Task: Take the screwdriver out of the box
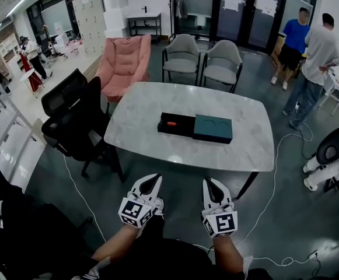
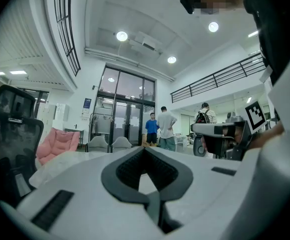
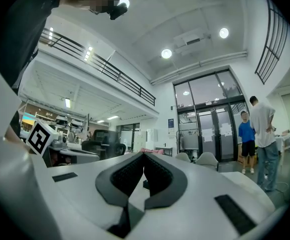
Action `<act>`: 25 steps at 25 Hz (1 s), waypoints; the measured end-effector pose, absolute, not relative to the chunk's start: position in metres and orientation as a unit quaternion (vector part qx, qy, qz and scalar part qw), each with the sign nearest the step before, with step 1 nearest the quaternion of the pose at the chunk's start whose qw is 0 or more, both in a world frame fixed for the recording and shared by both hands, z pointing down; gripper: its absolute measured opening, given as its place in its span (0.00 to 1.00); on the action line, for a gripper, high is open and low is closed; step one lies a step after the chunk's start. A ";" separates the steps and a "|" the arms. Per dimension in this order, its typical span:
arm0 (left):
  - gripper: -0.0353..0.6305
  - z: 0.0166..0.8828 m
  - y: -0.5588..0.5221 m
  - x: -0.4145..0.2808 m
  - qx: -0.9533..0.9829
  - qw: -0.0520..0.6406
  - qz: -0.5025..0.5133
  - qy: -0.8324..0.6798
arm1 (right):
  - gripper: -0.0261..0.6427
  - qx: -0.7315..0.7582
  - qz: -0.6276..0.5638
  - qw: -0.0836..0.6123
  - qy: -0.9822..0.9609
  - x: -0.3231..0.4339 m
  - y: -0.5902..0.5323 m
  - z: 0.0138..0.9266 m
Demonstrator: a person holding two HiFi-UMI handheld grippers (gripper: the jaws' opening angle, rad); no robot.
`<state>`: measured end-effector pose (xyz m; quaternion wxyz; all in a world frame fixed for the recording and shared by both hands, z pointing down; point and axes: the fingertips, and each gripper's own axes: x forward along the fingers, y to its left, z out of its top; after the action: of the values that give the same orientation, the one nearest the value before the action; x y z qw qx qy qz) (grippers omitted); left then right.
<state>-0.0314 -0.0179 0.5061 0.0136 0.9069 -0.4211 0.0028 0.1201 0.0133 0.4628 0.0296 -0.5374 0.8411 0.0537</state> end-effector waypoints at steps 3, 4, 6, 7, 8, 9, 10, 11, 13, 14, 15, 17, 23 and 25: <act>0.06 0.507 -0.035 -0.031 0.908 0.015 0.003 -0.420 | 0.07 -0.537 0.057 0.028 0.841 0.119 -0.003 0.462; 0.06 0.508 -0.041 -0.031 0.908 0.016 0.004 -0.419 | 0.07 -0.538 0.057 0.027 0.841 0.119 -0.009 0.462; 0.06 0.509 -0.055 -0.032 0.908 0.017 0.005 -0.418 | 0.07 -0.540 0.054 0.026 0.839 0.118 -0.023 0.464; 0.06 0.509 -0.062 -0.033 0.909 0.017 0.005 -0.417 | 0.07 -0.541 0.053 0.027 0.839 0.117 -0.030 0.465; 0.06 0.510 -0.069 -0.034 0.909 0.017 0.005 -0.416 | 0.07 -0.540 0.051 0.028 0.839 0.116 -0.036 0.466; 0.06 0.510 -0.076 -0.036 0.909 0.017 0.005 -0.416 | 0.07 -0.539 0.051 0.030 0.840 0.113 -0.043 0.466; 0.06 0.511 -0.083 -0.039 0.909 0.017 0.004 -0.416 | 0.07 -0.539 0.052 0.032 0.840 0.110 -0.049 0.465; 0.06 0.511 -0.089 -0.042 0.909 0.018 0.004 -0.416 | 0.07 -0.538 0.052 0.034 0.840 0.107 -0.055 0.465; 0.06 0.512 -0.103 -0.046 0.909 0.020 0.003 -0.415 | 0.07 -0.537 0.055 0.034 0.841 0.101 -0.069 0.463; 0.06 0.512 -0.110 -0.048 0.910 0.020 0.002 -0.414 | 0.08 -0.536 0.056 0.032 0.842 0.098 -0.076 0.463; 0.06 0.511 -0.118 -0.050 0.910 0.020 0.001 -0.414 | 0.08 -0.536 0.057 0.031 0.842 0.095 -0.083 0.462; 0.06 0.510 -0.132 -0.056 0.911 0.020 -0.001 -0.412 | 0.08 -0.537 0.057 0.028 0.841 0.087 -0.098 0.461; 0.06 0.507 -0.179 -0.073 0.916 0.026 -0.003 -0.401 | 0.07 -0.539 0.058 0.013 0.840 0.066 -0.146 0.458; 0.06 0.508 -0.195 -0.082 0.917 0.026 0.000 -0.397 | 0.08 -0.539 0.057 0.008 0.840 0.059 -0.160 0.460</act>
<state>-0.0817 -0.1945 0.5079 0.0261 0.9172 -0.3975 0.0001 0.0588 -0.1605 0.4599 0.0076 -0.5394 0.8401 0.0566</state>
